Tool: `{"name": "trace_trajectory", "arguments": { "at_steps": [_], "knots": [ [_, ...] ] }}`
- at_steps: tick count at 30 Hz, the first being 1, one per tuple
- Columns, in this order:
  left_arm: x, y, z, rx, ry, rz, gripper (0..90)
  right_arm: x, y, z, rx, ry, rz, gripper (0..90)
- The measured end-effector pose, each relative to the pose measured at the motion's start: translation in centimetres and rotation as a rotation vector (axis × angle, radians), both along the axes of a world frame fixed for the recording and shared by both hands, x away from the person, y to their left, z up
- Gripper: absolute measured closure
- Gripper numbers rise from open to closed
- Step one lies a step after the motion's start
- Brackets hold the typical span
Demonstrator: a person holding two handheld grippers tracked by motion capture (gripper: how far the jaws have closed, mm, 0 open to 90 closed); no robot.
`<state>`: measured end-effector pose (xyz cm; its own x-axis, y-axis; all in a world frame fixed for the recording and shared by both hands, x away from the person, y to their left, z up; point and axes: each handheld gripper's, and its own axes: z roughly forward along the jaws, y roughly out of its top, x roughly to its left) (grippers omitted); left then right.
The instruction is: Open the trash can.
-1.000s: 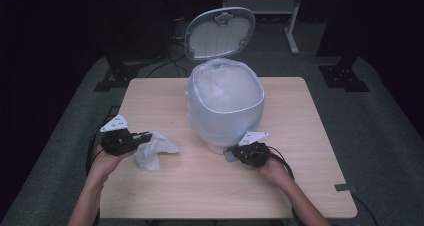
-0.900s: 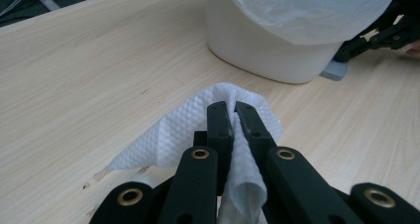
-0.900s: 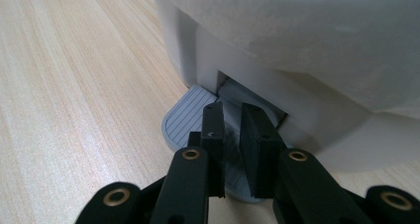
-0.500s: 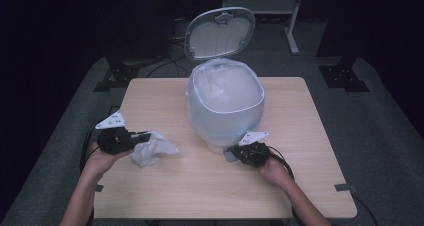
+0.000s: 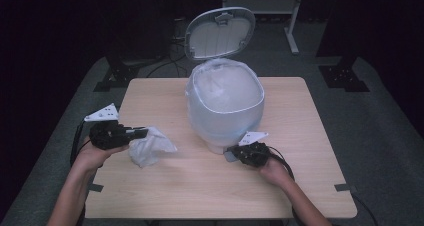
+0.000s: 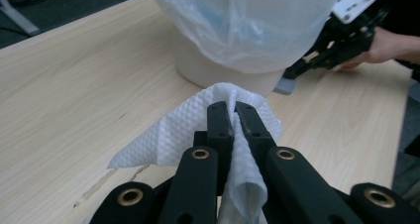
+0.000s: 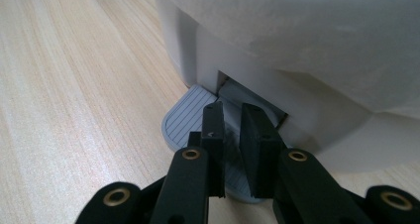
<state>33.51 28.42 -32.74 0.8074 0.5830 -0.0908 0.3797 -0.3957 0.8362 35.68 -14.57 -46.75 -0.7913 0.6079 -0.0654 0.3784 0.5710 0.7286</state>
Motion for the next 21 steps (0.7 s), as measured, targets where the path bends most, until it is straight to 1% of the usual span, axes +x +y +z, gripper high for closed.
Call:
{"name": "trace_trajectory", "arguments": {
  "at_steps": [6,8,10,12,21],
  "knots": [
    [-0.1,0.0,1.3,-0.012,0.0,-0.018,86.5,0.0,0.0,0.0,0.0,-0.004,-0.002,80.0],
    [-0.2,0.0,1.6,-0.023,-0.001,-0.017,86.5,-0.1,0.0,0.0,-0.001,-0.006,-0.002,80.0],
    [-0.2,0.0,1.8,-0.022,-0.001,-0.021,86.5,-0.1,0.0,0.0,-0.001,-0.007,-0.002,80.0],
    [-0.3,0.0,2.3,-0.023,-0.006,-0.027,86.5,-0.1,0.0,-0.1,-0.002,-0.014,0.0,80.0],
    [-0.3,-0.2,3.2,-0.03,-0.001,-0.042,86.5,-0.1,0.1,0.0,-0.008,-0.011,0.001,80.0]
  ]
}}
